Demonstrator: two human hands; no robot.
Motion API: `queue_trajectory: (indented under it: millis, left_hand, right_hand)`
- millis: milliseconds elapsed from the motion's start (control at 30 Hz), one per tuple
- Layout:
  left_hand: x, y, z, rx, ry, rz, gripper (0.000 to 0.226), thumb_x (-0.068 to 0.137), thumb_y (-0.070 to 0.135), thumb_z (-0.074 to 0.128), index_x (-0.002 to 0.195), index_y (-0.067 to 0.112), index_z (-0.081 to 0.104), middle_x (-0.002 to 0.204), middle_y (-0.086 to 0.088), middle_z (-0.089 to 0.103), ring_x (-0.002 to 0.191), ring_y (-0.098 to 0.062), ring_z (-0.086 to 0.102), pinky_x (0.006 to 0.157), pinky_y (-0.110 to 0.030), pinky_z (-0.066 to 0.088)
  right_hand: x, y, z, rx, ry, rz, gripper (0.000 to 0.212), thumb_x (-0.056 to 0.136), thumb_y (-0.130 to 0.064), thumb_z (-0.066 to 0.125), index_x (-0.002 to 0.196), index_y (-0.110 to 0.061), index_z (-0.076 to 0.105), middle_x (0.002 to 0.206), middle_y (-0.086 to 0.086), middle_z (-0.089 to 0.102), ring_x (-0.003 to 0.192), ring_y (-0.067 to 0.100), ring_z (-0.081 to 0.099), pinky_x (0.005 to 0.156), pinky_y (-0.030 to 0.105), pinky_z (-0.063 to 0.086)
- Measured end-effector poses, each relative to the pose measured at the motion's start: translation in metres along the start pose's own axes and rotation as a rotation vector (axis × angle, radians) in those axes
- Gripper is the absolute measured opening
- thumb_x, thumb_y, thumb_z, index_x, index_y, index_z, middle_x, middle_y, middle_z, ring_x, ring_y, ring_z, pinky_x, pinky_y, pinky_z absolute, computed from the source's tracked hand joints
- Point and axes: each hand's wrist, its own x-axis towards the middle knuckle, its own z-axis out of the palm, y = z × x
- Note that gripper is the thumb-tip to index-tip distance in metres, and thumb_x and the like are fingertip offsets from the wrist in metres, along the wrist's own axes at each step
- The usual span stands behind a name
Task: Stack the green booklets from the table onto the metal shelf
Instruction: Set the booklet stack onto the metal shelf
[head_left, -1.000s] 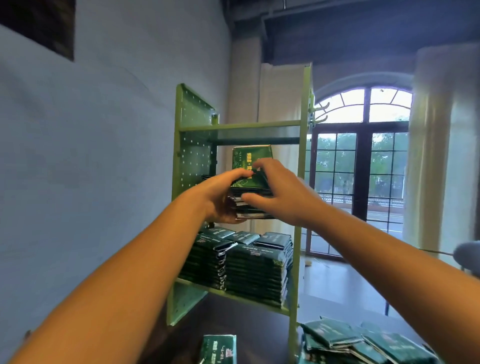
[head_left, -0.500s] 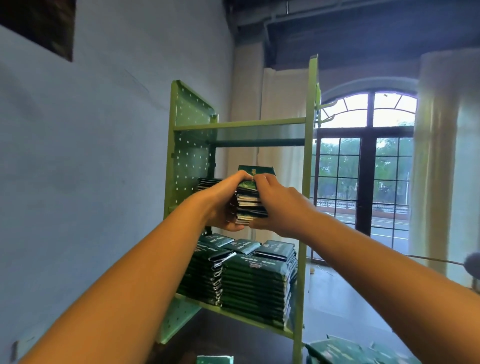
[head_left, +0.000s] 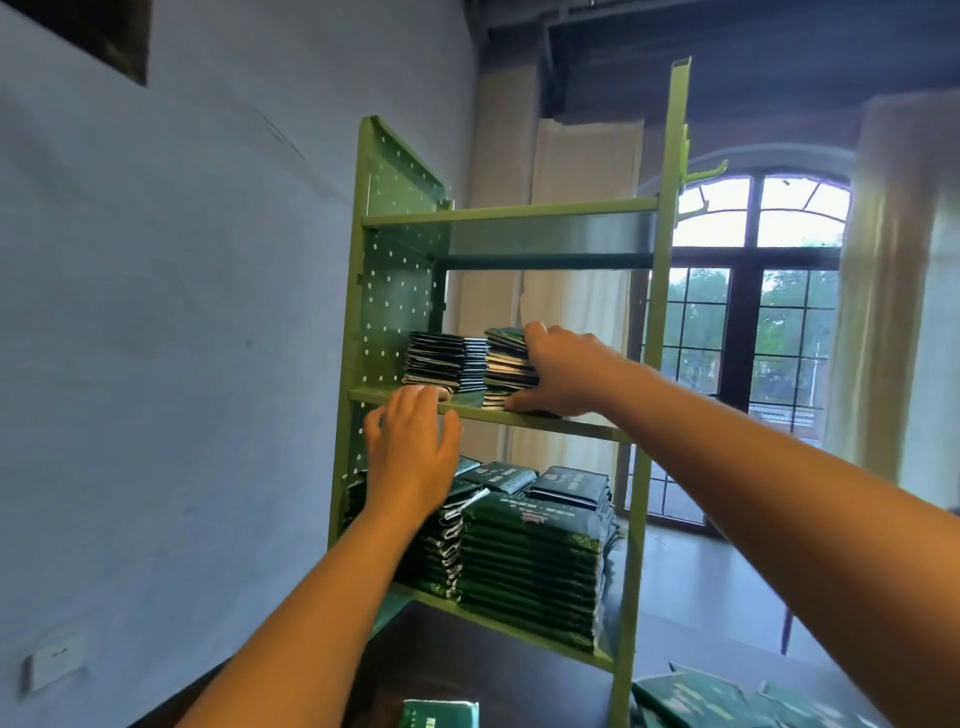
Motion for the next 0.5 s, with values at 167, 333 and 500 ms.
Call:
queue_trajectory:
  millis: [167, 333, 500]
  left_hand:
    - [-0.003, -0.002, 0.010, -0.025, 0.068, -0.005, 0.028, 0.099, 0.025, 0.039, 0.117, 0.011, 0.055, 0.117, -0.004, 0.053, 0.114, -0.020, 0.046, 0.105, -0.041, 0.026]
    - [-0.006, -0.002, 0.014, -0.051, 0.119, 0.015, 0.056, 0.089, 0.041, 0.017, 0.114, 0.010, 0.057, 0.112, -0.005, 0.055, 0.111, -0.022, 0.049, 0.103, -0.045, 0.030]
    - [-0.005, -0.005, 0.019, -0.090, 0.137, 0.002, 0.055, 0.089, 0.039, 0.018, 0.113, 0.010, 0.058, 0.113, -0.006, 0.057, 0.113, -0.024, 0.051, 0.103, -0.049, 0.035]
  right_hand:
    - [0.041, 0.000, 0.020, -0.014, -0.043, 0.086, 0.076, 0.079, -0.045, 0.070, 0.136, -0.009, 0.034, 0.125, 0.013, 0.054, 0.113, 0.030, 0.052, 0.097, 0.041, 0.046]
    - [0.073, 0.002, 0.037, -0.031, -0.068, 0.149, 0.077, 0.078, -0.043, 0.071, 0.136, -0.009, 0.034, 0.125, 0.014, 0.053, 0.114, 0.031, 0.050, 0.100, 0.045, 0.043]
    - [0.095, 0.000, 0.050, -0.016, -0.085, 0.181, 0.076, 0.077, -0.042, 0.073, 0.134, -0.010, 0.036, 0.123, 0.013, 0.054, 0.113, 0.031, 0.051, 0.100, 0.045, 0.043]
